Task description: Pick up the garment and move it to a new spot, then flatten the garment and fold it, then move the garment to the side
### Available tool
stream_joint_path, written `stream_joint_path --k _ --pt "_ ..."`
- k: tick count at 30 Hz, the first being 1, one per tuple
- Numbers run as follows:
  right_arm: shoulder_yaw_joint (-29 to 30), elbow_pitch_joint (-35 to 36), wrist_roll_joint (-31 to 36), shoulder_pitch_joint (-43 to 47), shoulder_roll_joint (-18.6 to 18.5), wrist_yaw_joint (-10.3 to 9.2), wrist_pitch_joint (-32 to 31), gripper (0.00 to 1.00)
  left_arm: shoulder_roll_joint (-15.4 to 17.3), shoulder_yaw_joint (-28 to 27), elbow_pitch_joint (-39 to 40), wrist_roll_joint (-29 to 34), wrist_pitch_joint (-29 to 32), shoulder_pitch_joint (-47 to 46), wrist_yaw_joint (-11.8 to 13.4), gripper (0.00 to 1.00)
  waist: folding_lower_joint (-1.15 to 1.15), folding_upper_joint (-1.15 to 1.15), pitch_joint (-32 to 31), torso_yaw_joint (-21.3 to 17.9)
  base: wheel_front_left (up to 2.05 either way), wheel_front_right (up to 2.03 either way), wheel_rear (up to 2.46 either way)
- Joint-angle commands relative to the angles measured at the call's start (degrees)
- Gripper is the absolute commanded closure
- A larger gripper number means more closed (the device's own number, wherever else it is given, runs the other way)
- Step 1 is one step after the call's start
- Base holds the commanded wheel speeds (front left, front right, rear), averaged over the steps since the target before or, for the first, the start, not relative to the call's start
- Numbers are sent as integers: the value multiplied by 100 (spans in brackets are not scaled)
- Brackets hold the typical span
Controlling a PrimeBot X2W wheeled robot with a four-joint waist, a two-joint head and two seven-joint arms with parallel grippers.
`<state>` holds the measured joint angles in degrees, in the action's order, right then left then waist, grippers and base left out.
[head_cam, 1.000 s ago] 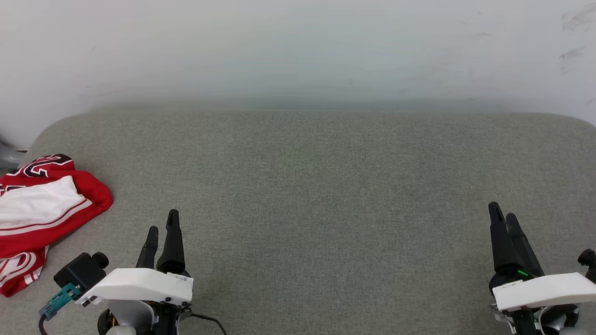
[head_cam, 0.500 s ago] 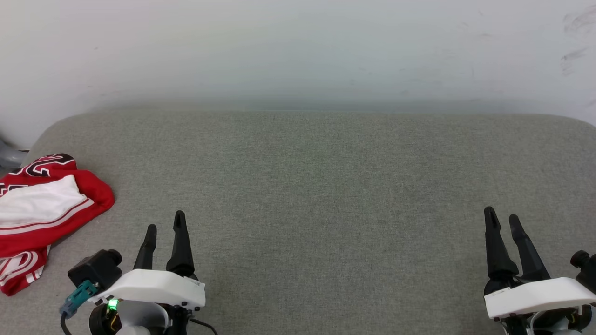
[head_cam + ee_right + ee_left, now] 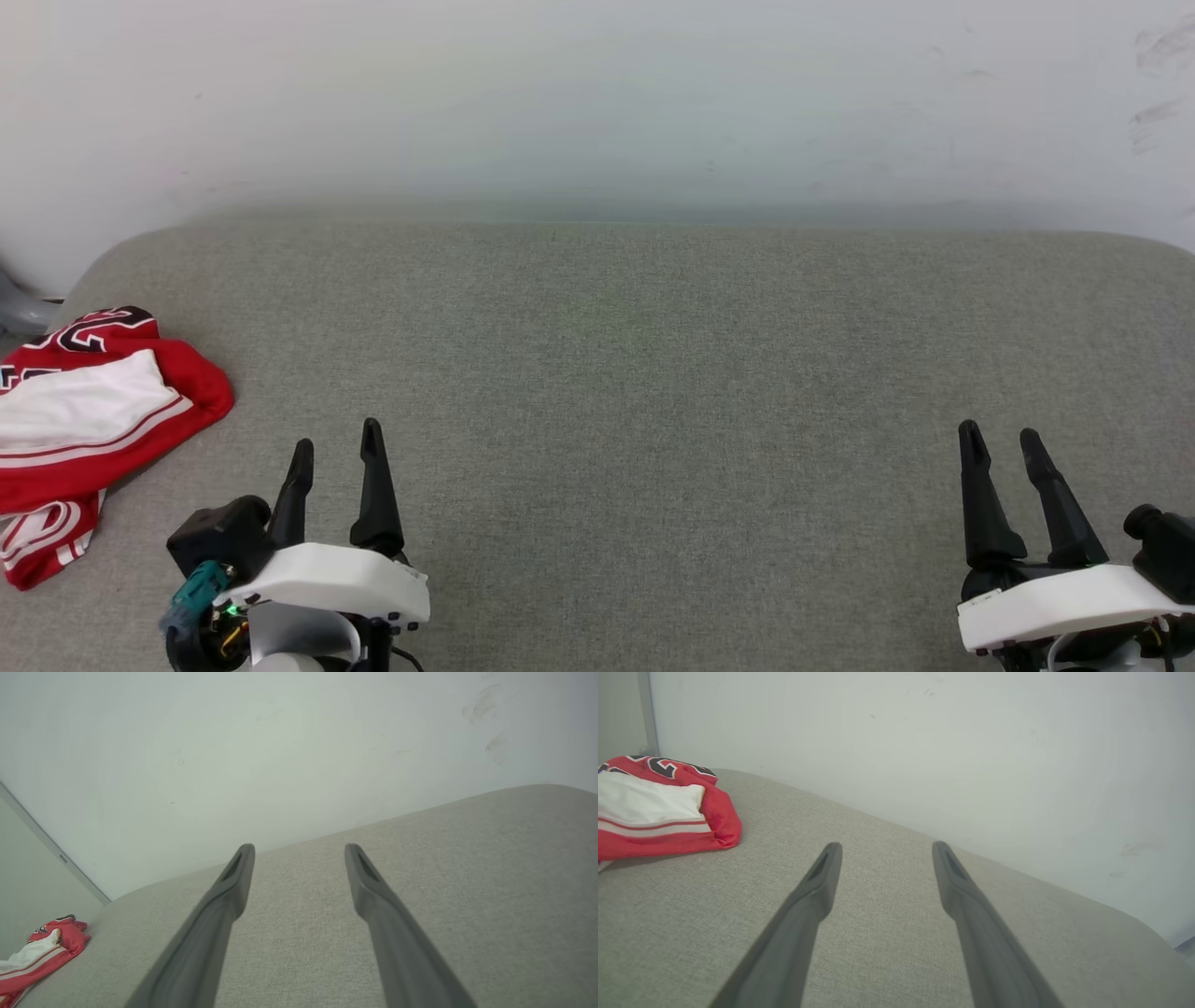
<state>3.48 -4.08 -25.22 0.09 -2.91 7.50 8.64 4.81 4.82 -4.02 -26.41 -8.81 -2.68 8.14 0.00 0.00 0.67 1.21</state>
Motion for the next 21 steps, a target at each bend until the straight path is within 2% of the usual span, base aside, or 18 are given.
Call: stream_joint_path --k 1,21 --pt "-5 87 153 12 0 -1 66 0 42 22 78 146 -49 3 38 0 0 0 0 1 0 0 0" --pt "-48 184 1279 107 3 -1 325 0 142 336 142 1204 -317 86 234 0 0 0 -15 38 0 0 0"
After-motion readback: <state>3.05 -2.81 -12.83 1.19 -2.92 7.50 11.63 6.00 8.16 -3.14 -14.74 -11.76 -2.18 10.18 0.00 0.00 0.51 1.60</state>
